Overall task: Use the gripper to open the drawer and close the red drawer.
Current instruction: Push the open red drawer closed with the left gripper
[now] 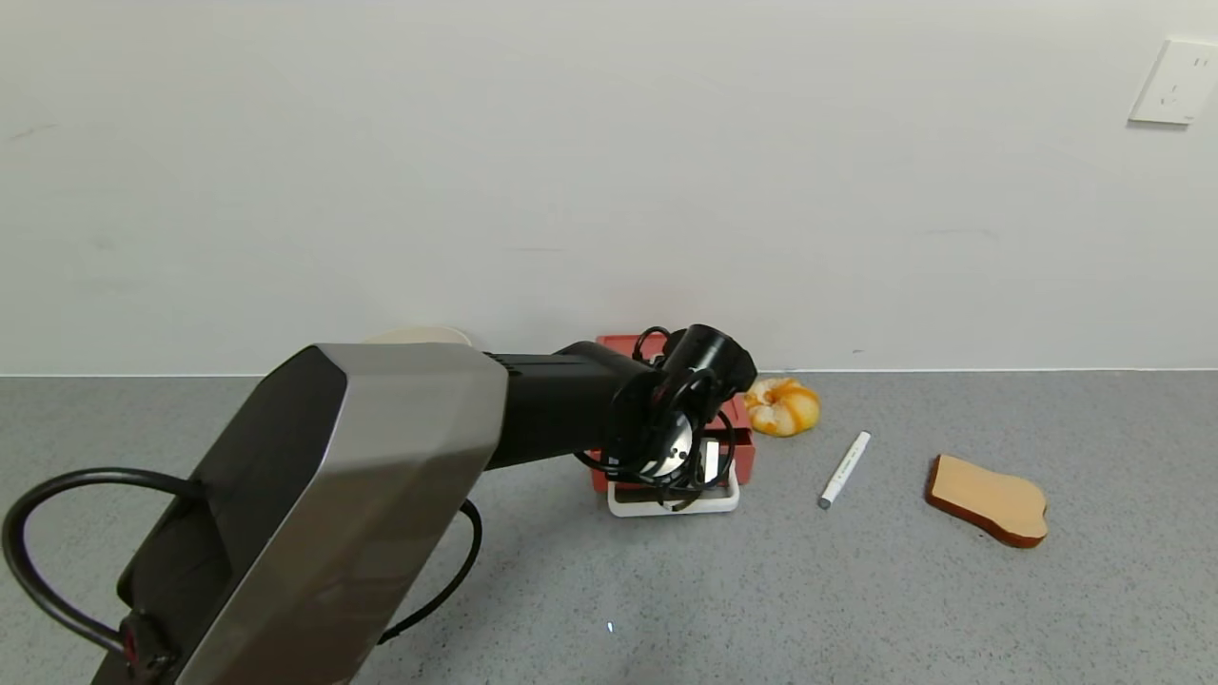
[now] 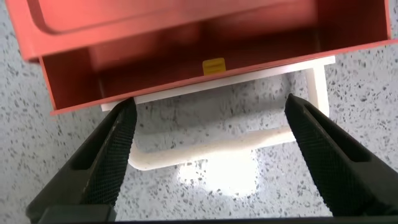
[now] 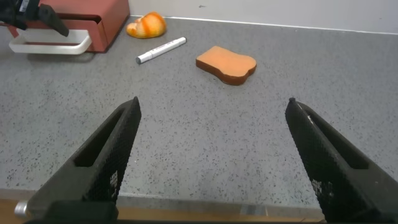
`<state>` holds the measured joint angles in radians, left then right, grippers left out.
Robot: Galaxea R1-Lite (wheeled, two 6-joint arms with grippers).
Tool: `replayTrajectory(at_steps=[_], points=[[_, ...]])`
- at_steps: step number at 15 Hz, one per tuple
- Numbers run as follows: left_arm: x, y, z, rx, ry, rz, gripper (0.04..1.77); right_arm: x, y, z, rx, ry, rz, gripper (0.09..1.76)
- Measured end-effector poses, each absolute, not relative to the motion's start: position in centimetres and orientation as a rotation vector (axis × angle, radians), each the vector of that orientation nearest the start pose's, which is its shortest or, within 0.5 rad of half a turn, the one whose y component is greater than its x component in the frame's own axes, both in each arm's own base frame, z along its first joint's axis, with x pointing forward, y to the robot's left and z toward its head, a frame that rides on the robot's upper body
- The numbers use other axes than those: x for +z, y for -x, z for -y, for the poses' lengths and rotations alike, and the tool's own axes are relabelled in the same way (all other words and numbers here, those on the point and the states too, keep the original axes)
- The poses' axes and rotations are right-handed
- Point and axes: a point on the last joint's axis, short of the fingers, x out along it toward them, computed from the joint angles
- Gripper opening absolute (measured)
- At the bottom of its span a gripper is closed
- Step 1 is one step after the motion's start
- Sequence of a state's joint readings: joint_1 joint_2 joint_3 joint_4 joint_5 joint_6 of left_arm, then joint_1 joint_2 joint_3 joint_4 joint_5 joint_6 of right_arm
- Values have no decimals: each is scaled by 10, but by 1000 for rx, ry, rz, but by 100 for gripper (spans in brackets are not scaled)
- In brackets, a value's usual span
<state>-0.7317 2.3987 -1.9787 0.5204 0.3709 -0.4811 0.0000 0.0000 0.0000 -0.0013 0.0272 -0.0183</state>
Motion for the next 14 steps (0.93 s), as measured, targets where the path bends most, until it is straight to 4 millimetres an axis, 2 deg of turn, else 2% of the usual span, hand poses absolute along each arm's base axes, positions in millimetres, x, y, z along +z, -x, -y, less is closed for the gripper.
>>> replayTrajectory(at_steps=[8, 14], points=[[119, -372, 303, -138, -55, -772, 172, 76, 23, -1, 27, 19, 2, 171], [118, -374, 302, -139, -61, -768, 172, 76, 23, -1, 27, 19, 2, 171]])
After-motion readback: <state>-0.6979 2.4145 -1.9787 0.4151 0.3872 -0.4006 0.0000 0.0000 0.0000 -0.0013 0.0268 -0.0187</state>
